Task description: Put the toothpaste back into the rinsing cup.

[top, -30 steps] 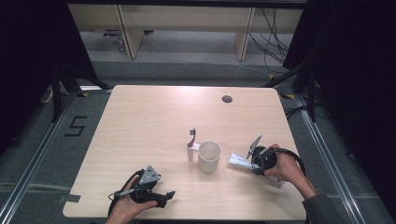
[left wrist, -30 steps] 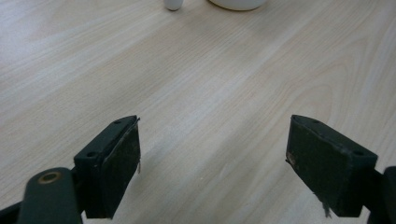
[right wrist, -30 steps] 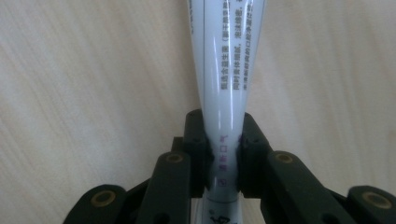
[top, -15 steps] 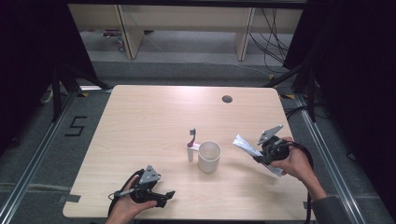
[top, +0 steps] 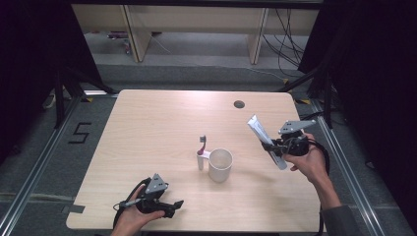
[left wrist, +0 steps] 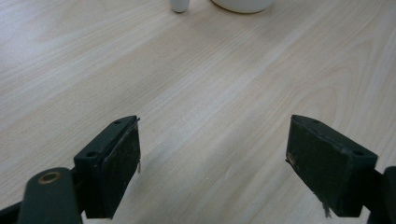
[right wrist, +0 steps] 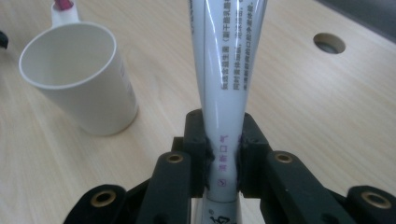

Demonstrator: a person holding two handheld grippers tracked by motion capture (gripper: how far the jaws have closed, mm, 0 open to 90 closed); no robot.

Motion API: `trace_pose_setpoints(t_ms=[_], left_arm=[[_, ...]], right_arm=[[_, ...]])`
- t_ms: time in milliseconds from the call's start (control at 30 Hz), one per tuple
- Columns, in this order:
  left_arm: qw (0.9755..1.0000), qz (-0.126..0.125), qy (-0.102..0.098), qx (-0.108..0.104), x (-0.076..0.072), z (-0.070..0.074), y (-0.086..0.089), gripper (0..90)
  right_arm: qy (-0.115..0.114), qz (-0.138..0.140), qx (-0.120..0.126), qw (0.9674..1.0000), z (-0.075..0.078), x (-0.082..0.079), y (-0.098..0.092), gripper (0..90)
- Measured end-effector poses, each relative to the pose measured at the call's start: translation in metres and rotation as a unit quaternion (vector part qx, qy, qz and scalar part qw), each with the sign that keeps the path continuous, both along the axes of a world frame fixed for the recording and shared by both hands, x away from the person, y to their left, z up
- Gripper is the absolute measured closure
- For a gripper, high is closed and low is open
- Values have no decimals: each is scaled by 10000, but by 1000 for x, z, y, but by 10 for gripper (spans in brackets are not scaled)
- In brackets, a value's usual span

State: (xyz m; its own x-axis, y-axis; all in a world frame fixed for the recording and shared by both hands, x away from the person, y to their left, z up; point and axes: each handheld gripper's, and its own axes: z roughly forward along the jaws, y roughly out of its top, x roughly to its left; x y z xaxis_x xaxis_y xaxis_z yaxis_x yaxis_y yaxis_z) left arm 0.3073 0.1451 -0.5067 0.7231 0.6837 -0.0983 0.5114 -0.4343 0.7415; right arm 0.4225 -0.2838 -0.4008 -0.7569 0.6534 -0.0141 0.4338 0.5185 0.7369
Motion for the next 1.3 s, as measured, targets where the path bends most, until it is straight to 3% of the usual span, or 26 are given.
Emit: trace_pose_setpoints(t_ms=[67, 100, 200, 267, 300, 333, 400, 467, 633, 733, 767, 867, 900, 933, 967, 1000, 1100, 1300], left_arm=[[10000, -46, 10, 18, 0, 0, 1, 171], [10000, -17, 10, 3, 0, 0, 0, 171], [10000, -19, 10, 14, 0, 0, 1, 171], [10000, -34, -8, -6, 1, 0, 1, 171], [10000, -7, -7, -11, 1, 1, 1, 171], [10000, 17, 1, -33, 0, 1, 1, 171], [10000, 6, -12, -19, 0, 1, 2, 171], [10000, 7, -22, -31, 1, 1, 3, 171], [9999, 79, -45, -51, 1, 2, 3, 171], [9999, 94, -60, -50, 1, 3, 4, 171], [9999, 88, -58, -69, 1, 3, 4, 171], [9999, 109, -73, -38, 2, 3, 5, 171], [9999, 77, -60, -72, 1, 3, 5, 171], [9999, 84, -59, -81, 1, 3, 4, 171], [9999, 93, -60, -82, 1, 3, 4, 171], [9999, 112, -67, -43, 2, 3, 4, 171], [9999, 87, -63, -83, 1, 3, 4, 171], [9999, 114, -83, -68, 1, 3, 5, 171]], right_arm=[[-33, 15, 176, 9998, 2, 1, 3, 777], [-175, 22, 244, 9995, 4, 2, 3, 777], [-306, -40, 370, 9988, 7, 4, 7, 776], [-330, -63, 607, 9976, 8, 4, 11, 777], [-467, -103, 736, 9961, 8, 6, 12, 776], [-423, -145, 868, 9952, 8, 5, 15, 776], [-609, -74, 936, 9937, 10, 7, 20, 776], [-597, -179, 1070, 9923, 11, 4, 28, 776], [-650, -75, 1411, 9878, 12, 8, 40, 776], [-853, -64, 1534, 9845, 12, 10, 45, 776], [-694, -79, 1670, 9835, 12, 8, 49, 777], [-794, 49, 1783, 9808, 14, 10, 53, 777], [-703, -2, 1857, 9801, 15, 9, 56, 777], [-849, 62, 1858, 9789, 16, 10, 57, 777], [-762, 84, 1926, 9783, 16, 9, 60, 777], [-848, 74, 1935, 9774, 16, 9, 61, 777], [-770, 145, 2131, 9739, 16, 8, 69, 777], [-746, 297, 2204, 9721, 16, 4, 82, 777]])
